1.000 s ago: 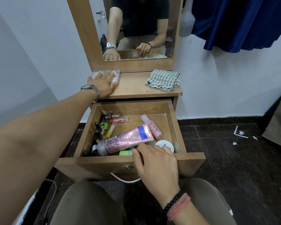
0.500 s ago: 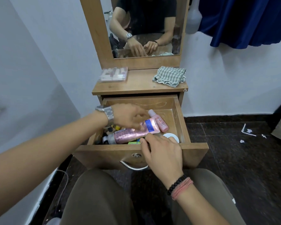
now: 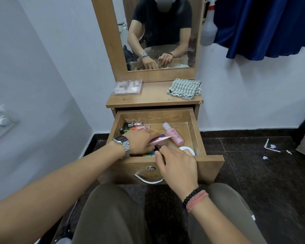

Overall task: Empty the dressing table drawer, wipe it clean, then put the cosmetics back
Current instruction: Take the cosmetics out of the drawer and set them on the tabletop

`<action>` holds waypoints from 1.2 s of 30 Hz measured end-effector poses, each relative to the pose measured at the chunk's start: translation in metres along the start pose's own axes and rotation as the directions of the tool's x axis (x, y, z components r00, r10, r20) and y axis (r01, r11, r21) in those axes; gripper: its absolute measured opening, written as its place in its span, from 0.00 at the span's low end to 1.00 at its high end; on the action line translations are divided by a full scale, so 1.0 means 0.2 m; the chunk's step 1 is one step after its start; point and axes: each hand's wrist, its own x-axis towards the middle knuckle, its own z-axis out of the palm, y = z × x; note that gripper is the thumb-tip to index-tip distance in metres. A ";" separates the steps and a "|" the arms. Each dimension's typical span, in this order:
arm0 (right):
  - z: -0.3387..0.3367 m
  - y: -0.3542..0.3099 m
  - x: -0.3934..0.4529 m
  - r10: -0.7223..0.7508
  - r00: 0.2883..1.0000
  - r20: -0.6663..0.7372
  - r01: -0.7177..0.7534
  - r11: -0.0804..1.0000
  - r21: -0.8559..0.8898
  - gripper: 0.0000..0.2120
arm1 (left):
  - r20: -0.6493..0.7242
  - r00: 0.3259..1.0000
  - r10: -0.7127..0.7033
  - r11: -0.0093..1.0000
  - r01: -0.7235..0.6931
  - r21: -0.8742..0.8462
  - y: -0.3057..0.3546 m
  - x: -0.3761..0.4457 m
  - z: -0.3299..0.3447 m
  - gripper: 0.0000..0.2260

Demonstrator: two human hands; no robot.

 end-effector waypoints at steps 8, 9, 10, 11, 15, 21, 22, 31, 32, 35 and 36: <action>-0.01 0.00 0.00 0.003 1.000 0.026 -0.003 1.000 -0.001 0.15 | -0.028 0.991 -0.128 0.988 0.125 -0.096 0.00 0.02 0.04 0.12; -0.01 0.00 0.00 0.003 1.000 0.027 -0.003 1.000 0.001 0.15 | -0.050 0.989 -0.138 0.985 0.131 -0.114 0.01 0.03 0.04 0.08; -0.01 0.00 0.00 0.004 1.000 0.027 -0.004 1.000 0.001 0.14 | -0.079 0.986 -0.147 0.981 0.135 -0.139 0.01 0.02 0.03 0.07; -0.01 0.00 0.00 0.004 1.000 0.024 -0.004 1.000 -0.001 0.15 | -0.113 0.981 -0.154 0.977 0.134 -0.168 0.01 0.02 0.02 0.09; -0.01 -0.01 0.01 0.001 1.000 0.017 0.000 1.000 -0.019 0.15 | -0.280 0.937 -0.209 0.941 0.115 -0.318 0.02 0.00 -0.09 0.08; -0.01 -0.01 0.01 -0.006 1.000 0.008 0.006 0.999 -0.043 0.15 | -0.423 0.780 -0.461 0.728 0.061 -0.682 -0.07 0.03 -0.41 0.12; -0.01 -0.01 0.01 -0.008 1.000 0.007 0.008 0.999 -0.043 0.15 | -0.447 0.750 -0.488 0.710 0.043 -0.703 -0.10 0.04 -0.46 0.13; 0.00 -0.01 0.01 0.025 0.999 0.046 -0.024 1.000 -0.017 0.15 | -0.456 0.494 -0.741 0.544 0.042 -0.838 -0.57 0.28 -0.68 0.19; 0.00 -0.01 0.01 0.030 0.998 0.051 -0.029 0.999 -0.017 0.15 | -0.451 0.483 -0.751 0.540 0.055 -0.840 -0.61 0.30 -0.67 0.19; -0.01 -0.01 0.02 0.036 0.998 0.055 -0.035 0.999 -0.026 0.15 | -0.434 0.464 -0.772 0.530 0.093 -0.843 -0.68 0.35 -0.64 0.20; -0.01 -0.02 0.02 0.034 0.998 0.053 -0.032 0.999 -0.028 0.15 | -0.429 0.458 -0.779 0.527 0.108 -0.843 -0.70 0.37 -0.63 0.20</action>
